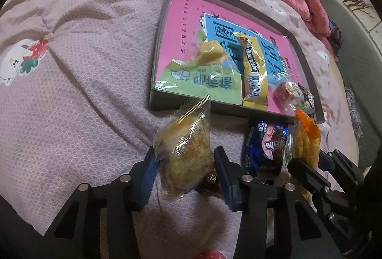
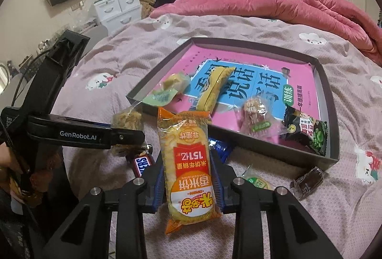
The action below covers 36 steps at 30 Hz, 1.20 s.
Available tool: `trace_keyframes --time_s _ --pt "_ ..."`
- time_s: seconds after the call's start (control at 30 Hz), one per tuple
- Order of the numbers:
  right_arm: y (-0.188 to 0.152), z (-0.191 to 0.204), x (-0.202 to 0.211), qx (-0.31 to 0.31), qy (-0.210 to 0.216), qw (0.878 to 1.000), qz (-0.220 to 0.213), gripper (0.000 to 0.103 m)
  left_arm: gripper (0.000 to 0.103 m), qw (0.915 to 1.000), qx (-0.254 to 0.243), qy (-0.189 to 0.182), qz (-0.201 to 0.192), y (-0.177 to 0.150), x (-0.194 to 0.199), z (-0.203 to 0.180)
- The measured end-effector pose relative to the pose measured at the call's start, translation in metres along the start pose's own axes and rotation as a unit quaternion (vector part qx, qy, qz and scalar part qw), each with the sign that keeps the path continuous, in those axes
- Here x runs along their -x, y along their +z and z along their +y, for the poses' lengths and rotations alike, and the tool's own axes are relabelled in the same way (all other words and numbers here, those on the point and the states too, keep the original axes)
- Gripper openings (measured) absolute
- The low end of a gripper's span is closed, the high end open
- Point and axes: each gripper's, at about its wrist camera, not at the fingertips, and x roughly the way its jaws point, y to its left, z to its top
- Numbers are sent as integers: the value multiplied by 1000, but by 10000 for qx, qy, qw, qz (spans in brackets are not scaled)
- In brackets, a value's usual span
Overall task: Organize snacks
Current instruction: 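Lift the pastry bag with the left gripper while the right holds the yellow bag raised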
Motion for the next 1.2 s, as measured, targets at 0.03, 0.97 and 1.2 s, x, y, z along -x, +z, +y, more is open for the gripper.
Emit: trace_keyframes --time_s 0.03,0.97,1.2 --pt "0 0 1 -9 3 10000 -22 34 44 10000 -4 17 -1 0 1 1" --pt "7 -10 27 -304 20 9977 -610 34 41 9933 -575 -54 -996 0 62 -21" --pt "10 -14 34 -375 -43 9964 -763 34 41 9906 -771 -128 -1121 -2 69 -30"
